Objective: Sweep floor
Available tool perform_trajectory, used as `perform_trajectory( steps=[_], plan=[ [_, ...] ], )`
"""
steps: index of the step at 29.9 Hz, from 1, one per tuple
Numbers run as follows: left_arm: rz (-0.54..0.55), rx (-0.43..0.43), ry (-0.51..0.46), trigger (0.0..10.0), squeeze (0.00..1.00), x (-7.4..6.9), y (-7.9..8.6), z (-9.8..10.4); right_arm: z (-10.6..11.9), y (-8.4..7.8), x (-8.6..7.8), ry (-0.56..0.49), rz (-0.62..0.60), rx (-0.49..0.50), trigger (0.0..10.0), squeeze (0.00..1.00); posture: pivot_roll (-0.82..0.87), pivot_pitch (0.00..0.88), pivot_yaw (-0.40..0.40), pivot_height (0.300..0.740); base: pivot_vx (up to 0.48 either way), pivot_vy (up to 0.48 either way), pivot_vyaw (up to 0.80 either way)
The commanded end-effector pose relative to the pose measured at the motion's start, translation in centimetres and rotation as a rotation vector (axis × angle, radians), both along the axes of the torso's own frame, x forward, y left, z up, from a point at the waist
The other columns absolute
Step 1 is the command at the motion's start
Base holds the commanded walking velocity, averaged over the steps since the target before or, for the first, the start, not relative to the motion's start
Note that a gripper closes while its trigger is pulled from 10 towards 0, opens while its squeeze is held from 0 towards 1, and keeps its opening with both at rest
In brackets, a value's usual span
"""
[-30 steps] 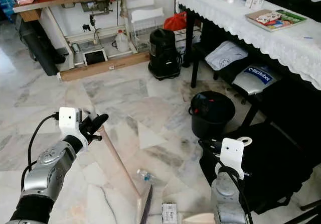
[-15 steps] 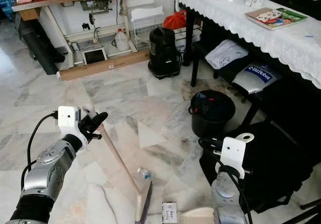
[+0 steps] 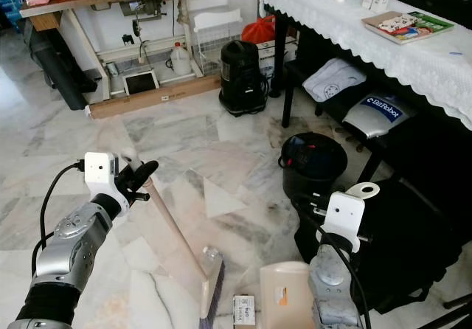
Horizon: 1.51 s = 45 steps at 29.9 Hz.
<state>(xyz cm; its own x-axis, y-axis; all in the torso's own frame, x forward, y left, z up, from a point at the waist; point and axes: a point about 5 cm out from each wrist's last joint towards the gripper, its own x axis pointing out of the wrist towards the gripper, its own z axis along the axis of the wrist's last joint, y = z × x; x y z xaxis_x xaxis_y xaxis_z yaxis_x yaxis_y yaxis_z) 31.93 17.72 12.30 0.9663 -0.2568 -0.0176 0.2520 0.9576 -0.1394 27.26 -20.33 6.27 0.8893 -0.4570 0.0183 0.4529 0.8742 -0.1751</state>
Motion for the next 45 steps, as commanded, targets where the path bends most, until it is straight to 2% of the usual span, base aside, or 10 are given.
perform_trajectory(
  steps=[1,20,25,32,36,39,45],
  plan=[
    [0.013,-0.016,-0.031,10.0,0.0,0.2,0.4,0.6,-0.1,0.1,0.0,0.004,0.008,-0.018,10.0,0.0,-0.05,0.033,0.077,0.74,0.0,0.0,0.0],
    [0.044,0.031,-0.02,10.0,0.0,0.0,1.1,0.1,-3.5,0.5,-1.5,0.093,0.046,-0.061,10.0,0.0,-0.04,0.026,0.084,0.74,0.0,0.0,0.0],
    [0.077,0.079,0.009,10.0,0.0,-0.1,1.6,-1.2,-3.9,0.5,-1.7,0.1,0.046,-0.062,10.0,0.0,-0.05,0.013,0.087,0.74,0.0,0.0,0.0],
    [0.031,0.093,0.084,10.0,0.0,0.0,1.0,-2.8,-4.2,0.7,-1.8,0.097,0.049,-0.061,10.0,0.0,-0.05,0.006,0.089,0.74,0.0,0.0,0.0],
    [0.039,0.052,0.128,10.0,0.0,0.1,0.9,-3.7,-4.2,0.7,-1.7,0.093,0.05,-0.062,10.0,0.0,-0.06,0.005,0.089,0.74,0.0,0.0,0.0],
    [0.055,-0.056,0.193,10.0,0.0,0.4,0.2,-5.1,-4.1,0.6,-1.7,0.087,0.047,-0.063,10.0,0.0,-0.07,0.008,0.082,0.74,0.0,0.0,0.0],
    [0.027,-0.134,0.23,10.0,0.0,0.8,-0.8,-5.4,-4.0,0.3,-1.6,0.085,0.045,-0.068,10.0,0.0,-0.08,0.009,0.079,0.74,0.0,0.0,0.0]
  ],
)
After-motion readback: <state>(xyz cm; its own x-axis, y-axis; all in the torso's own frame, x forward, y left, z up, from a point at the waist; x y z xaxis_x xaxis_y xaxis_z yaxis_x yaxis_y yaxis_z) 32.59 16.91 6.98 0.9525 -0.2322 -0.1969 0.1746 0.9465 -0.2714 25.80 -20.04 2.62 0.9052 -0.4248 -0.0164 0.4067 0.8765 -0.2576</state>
